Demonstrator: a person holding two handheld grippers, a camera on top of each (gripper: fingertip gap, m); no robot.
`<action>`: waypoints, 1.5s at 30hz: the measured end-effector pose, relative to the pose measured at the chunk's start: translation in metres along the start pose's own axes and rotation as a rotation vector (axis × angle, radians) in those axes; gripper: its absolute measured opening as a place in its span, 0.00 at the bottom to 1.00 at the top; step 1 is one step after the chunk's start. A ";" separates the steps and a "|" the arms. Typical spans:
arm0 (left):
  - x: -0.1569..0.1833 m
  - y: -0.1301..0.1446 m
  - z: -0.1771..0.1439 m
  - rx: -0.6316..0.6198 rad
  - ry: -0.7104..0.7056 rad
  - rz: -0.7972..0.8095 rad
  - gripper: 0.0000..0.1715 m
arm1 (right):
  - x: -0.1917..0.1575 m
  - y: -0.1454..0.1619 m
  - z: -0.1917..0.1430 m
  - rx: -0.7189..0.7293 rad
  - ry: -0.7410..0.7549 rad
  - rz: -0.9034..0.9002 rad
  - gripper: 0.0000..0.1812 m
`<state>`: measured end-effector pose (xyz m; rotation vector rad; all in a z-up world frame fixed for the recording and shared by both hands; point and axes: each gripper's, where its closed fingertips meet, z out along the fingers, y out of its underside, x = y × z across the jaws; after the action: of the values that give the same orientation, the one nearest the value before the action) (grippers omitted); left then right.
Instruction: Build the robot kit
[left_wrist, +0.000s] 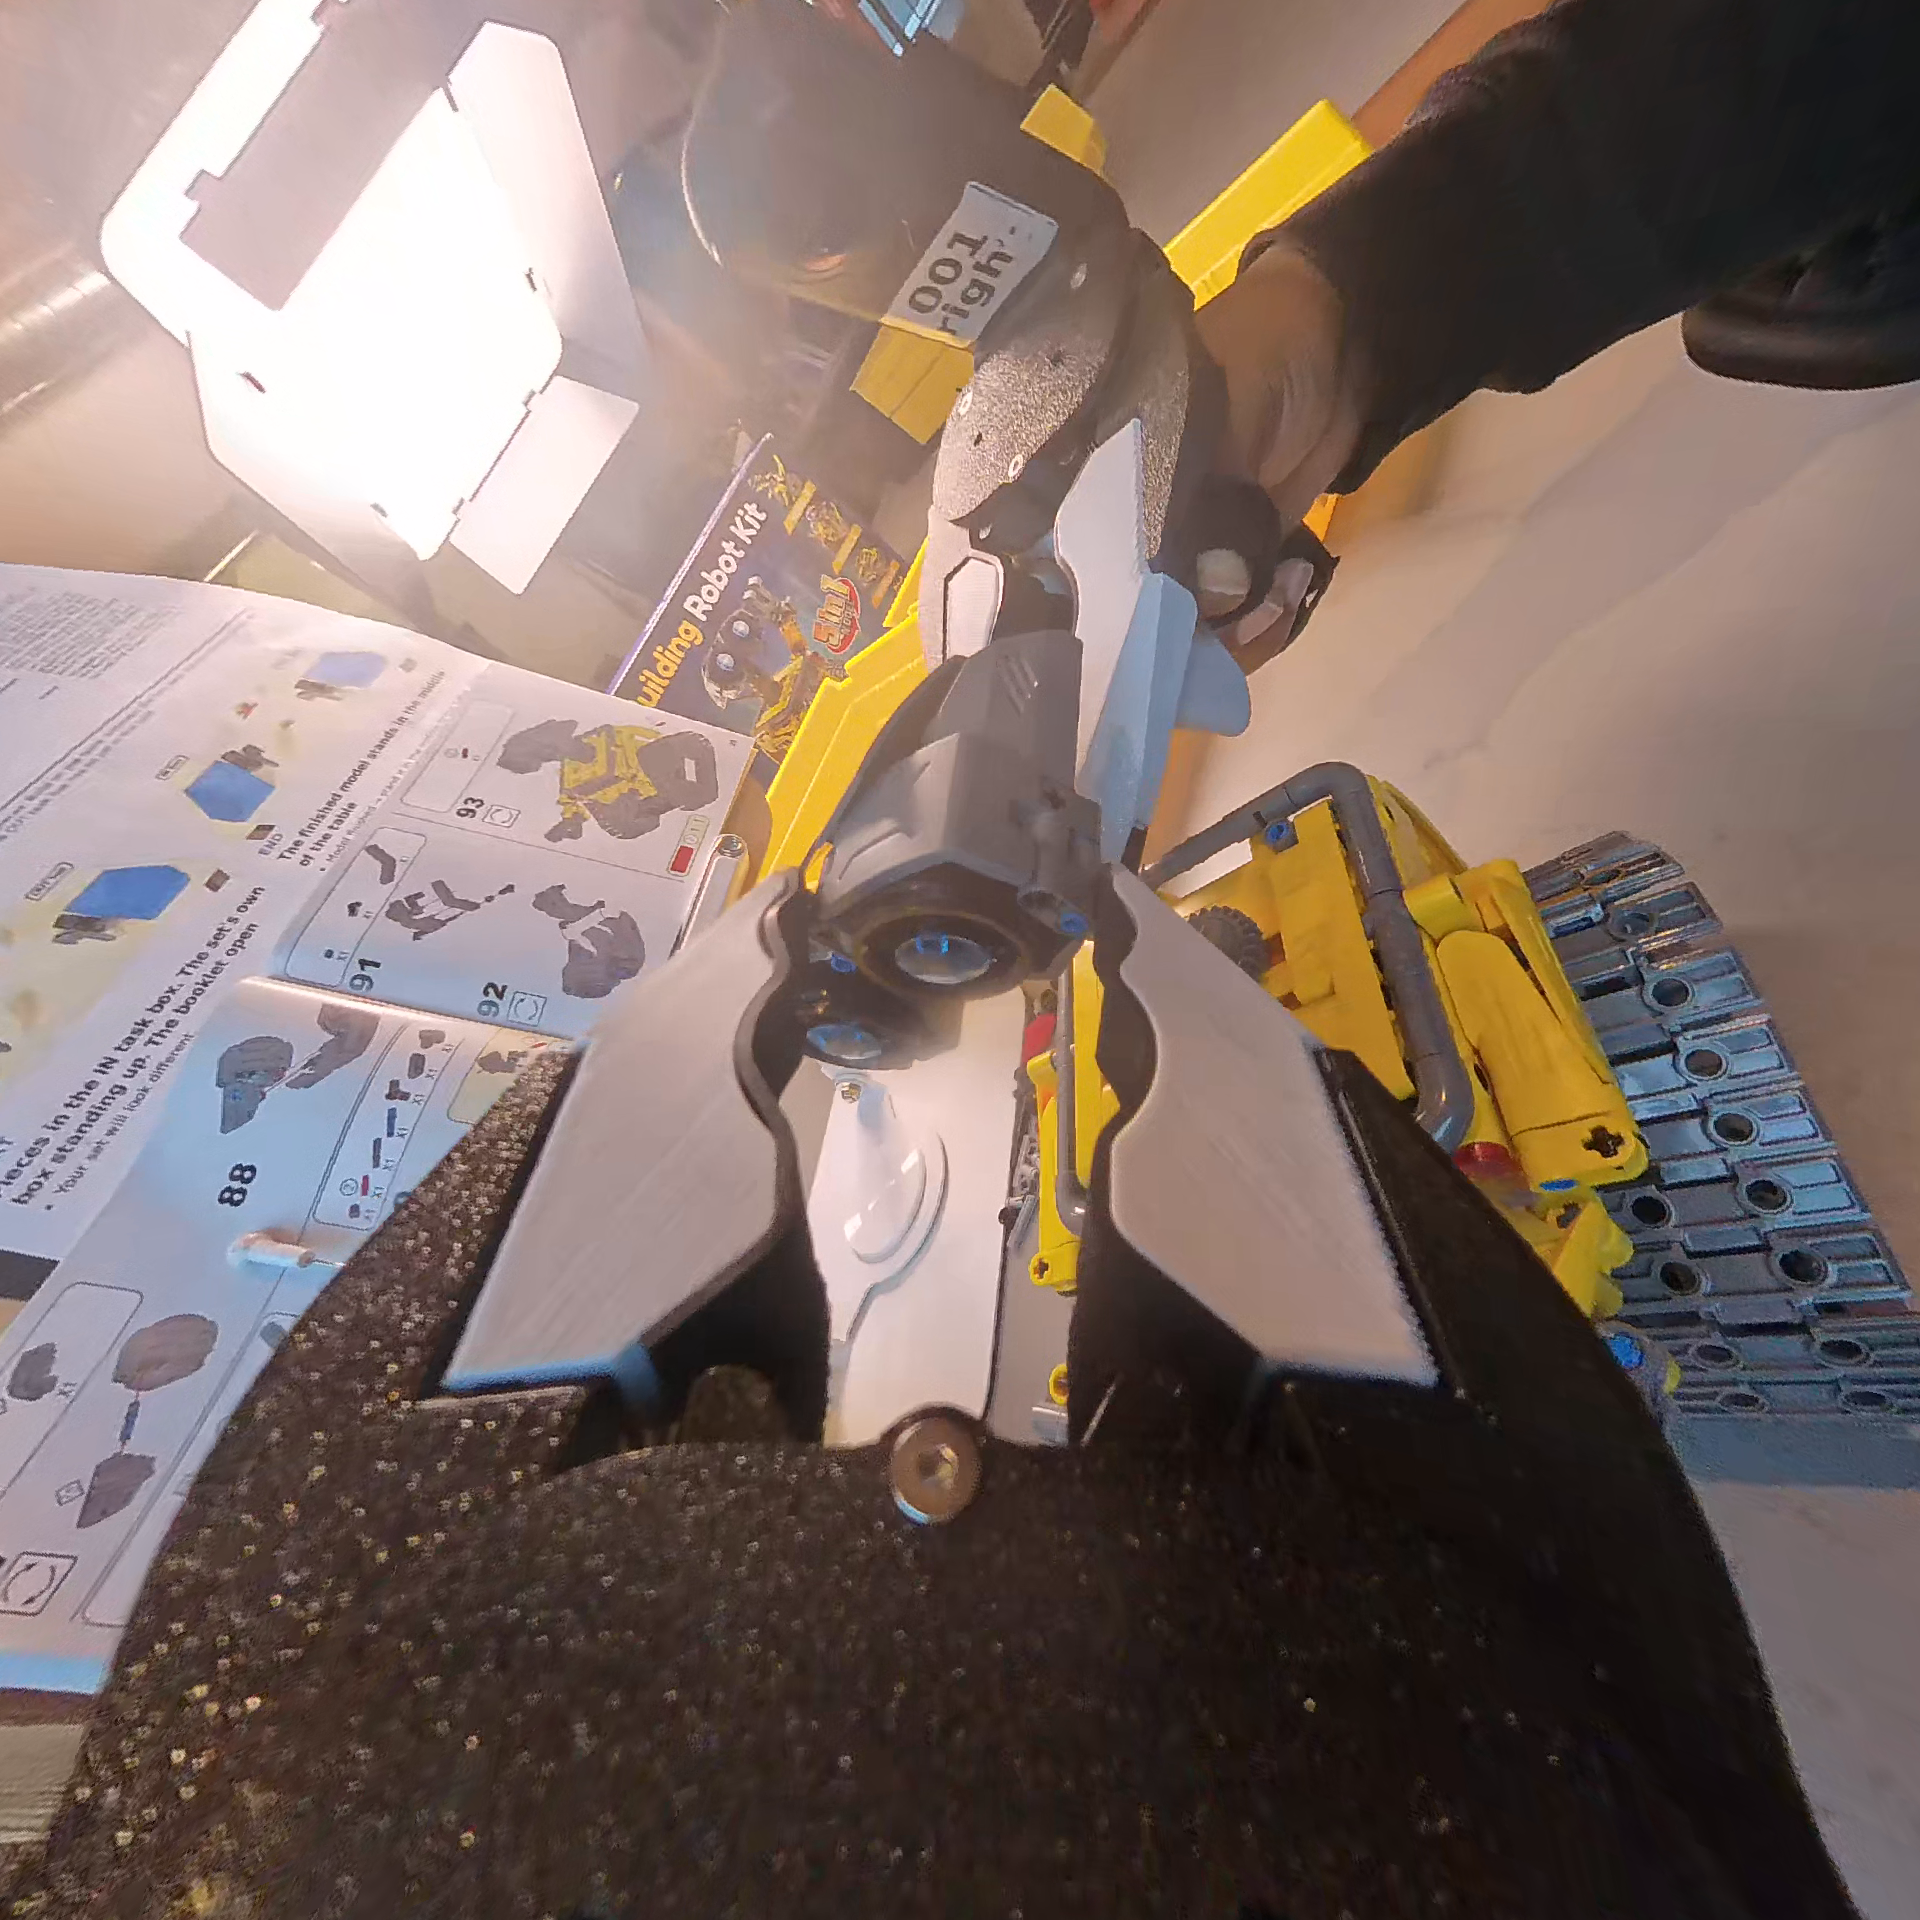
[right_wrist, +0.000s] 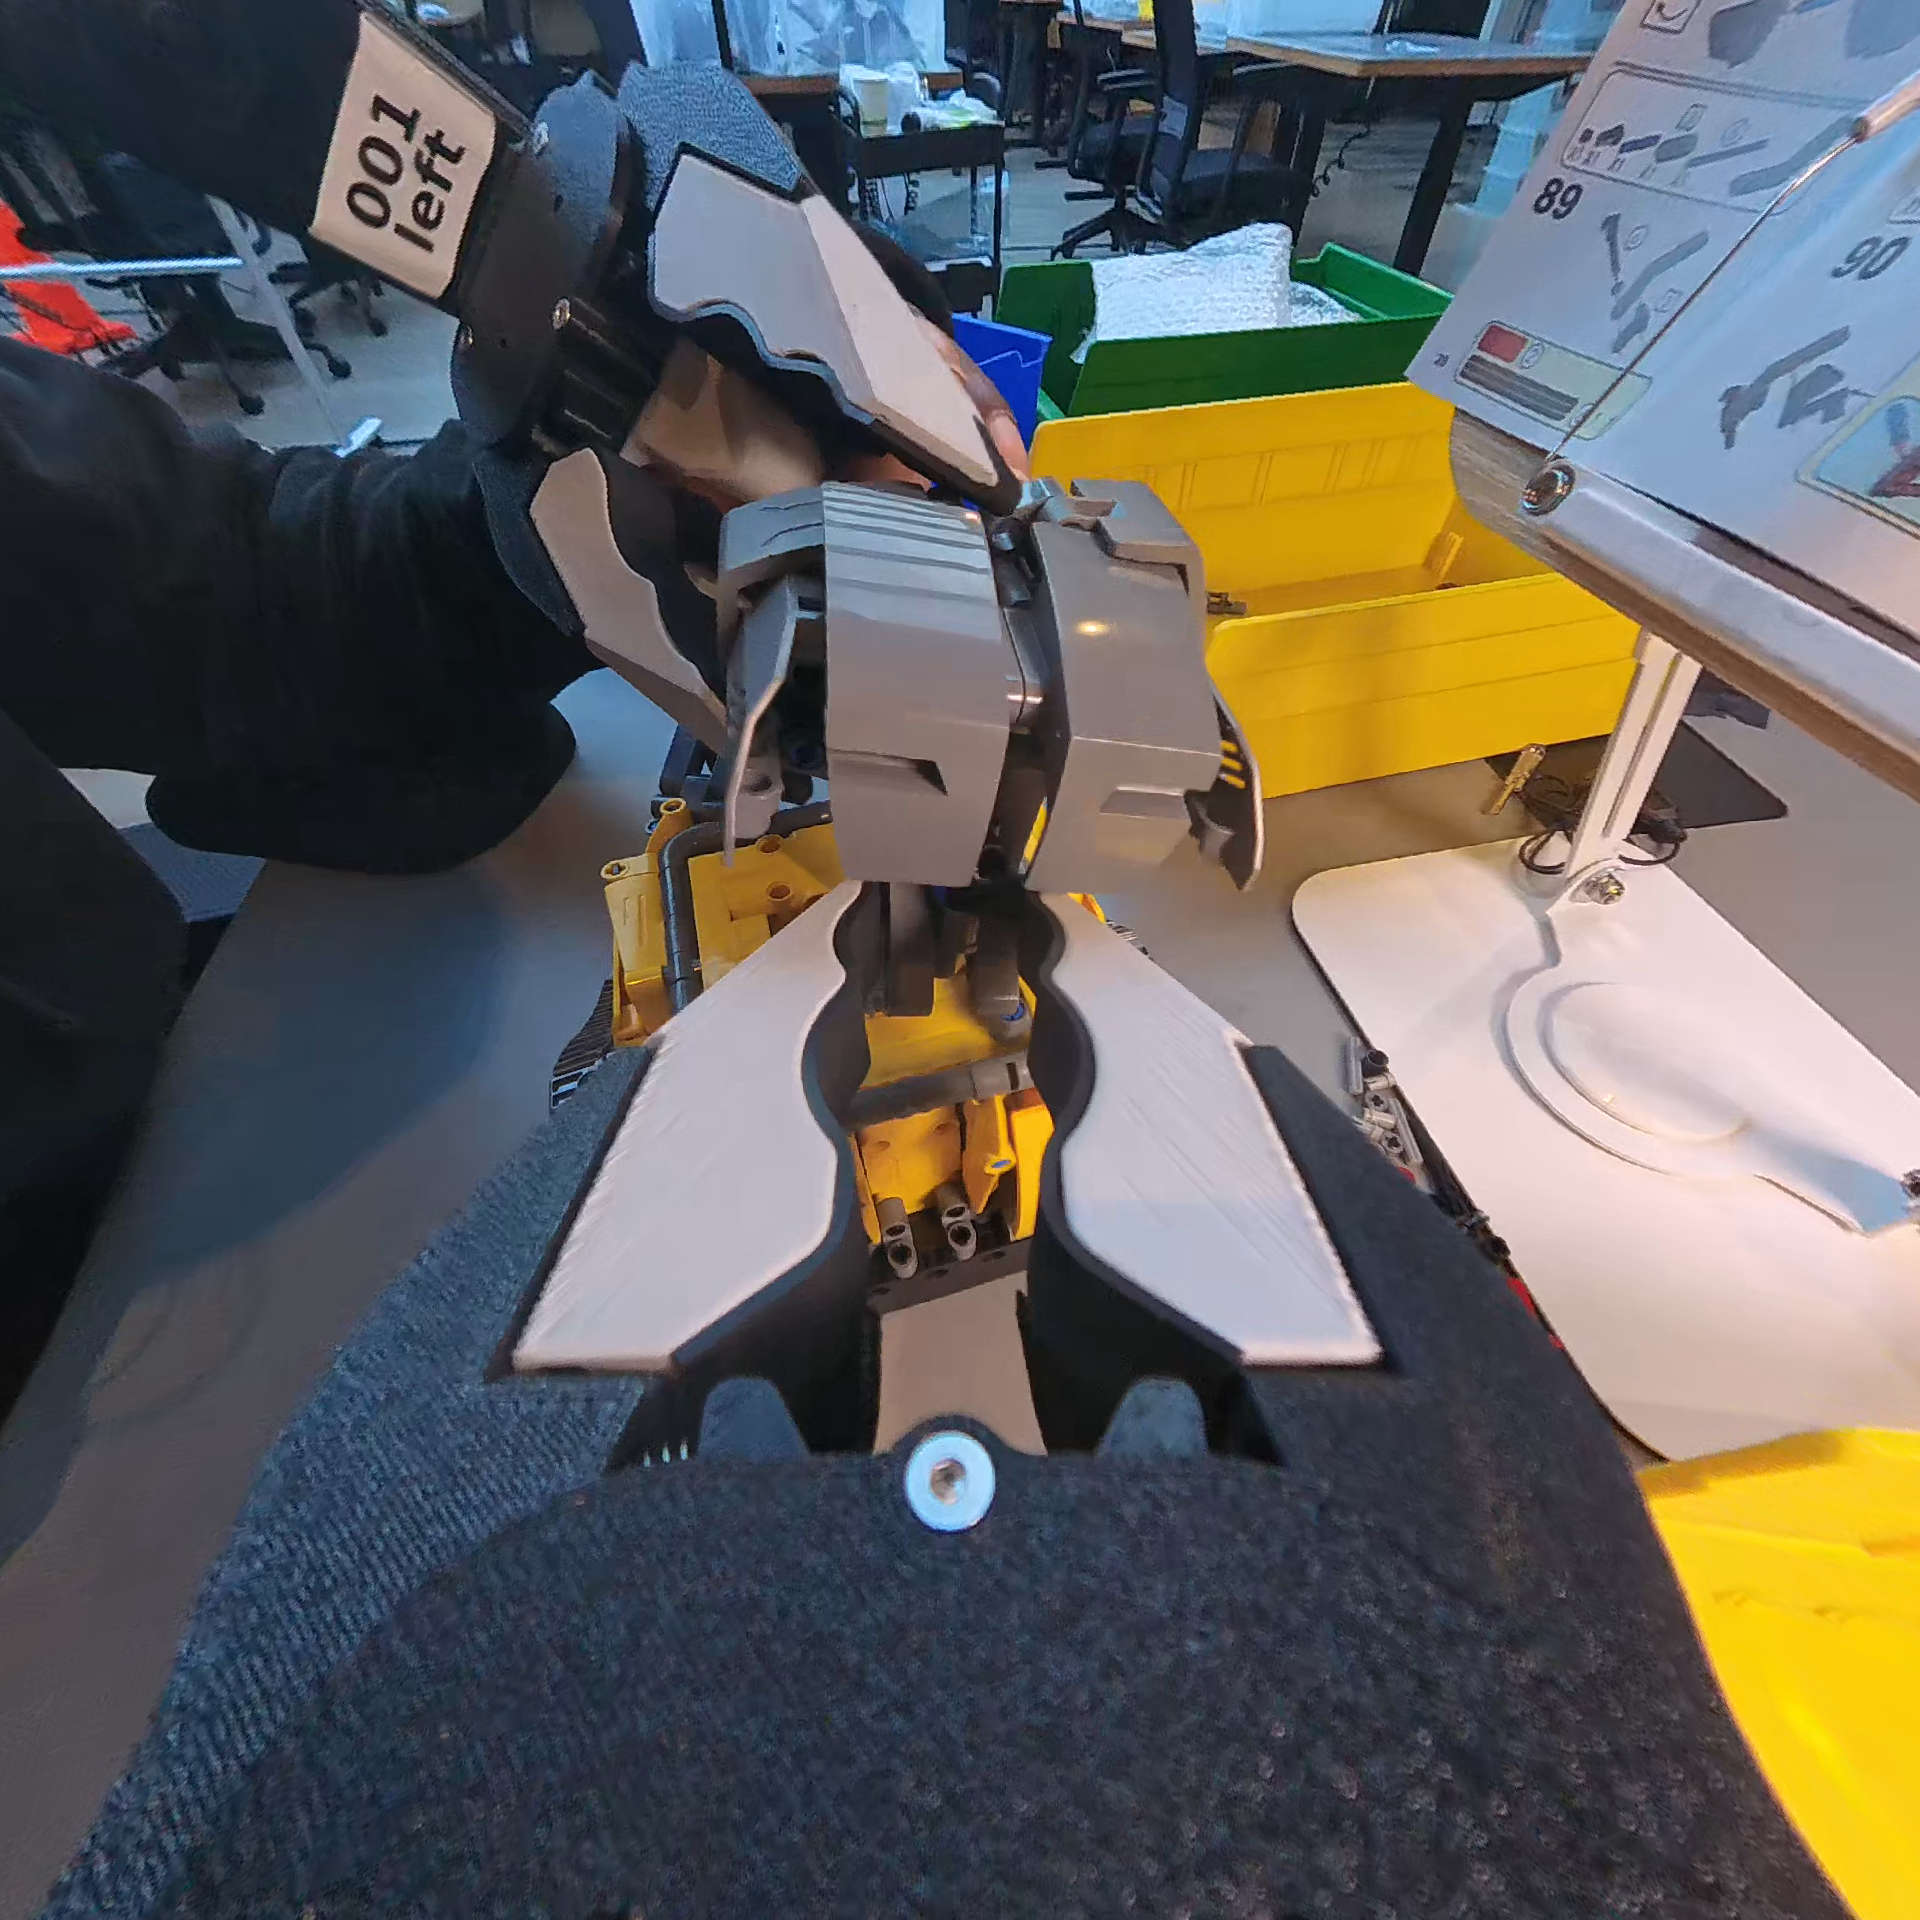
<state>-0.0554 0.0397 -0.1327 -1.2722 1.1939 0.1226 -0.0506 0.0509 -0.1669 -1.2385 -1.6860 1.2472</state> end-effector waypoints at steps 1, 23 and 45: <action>0.000 0.000 -0.001 0.003 0.007 -0.020 0.32 | -0.001 0.000 0.001 -0.001 -0.003 -0.001 0.14; -0.014 -0.008 -0.006 0.190 0.340 -1.012 0.56 | -0.013 -0.024 -0.002 0.169 -0.087 0.061 0.13; -0.001 0.020 -0.004 0.067 0.393 -0.997 0.53 | 0.001 0.002 -0.005 -0.001 -0.029 0.043 0.14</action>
<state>-0.0712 0.0446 -0.1439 -1.7382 0.7429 -0.9192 -0.0463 0.0537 -0.1674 -1.2692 -1.6890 1.2954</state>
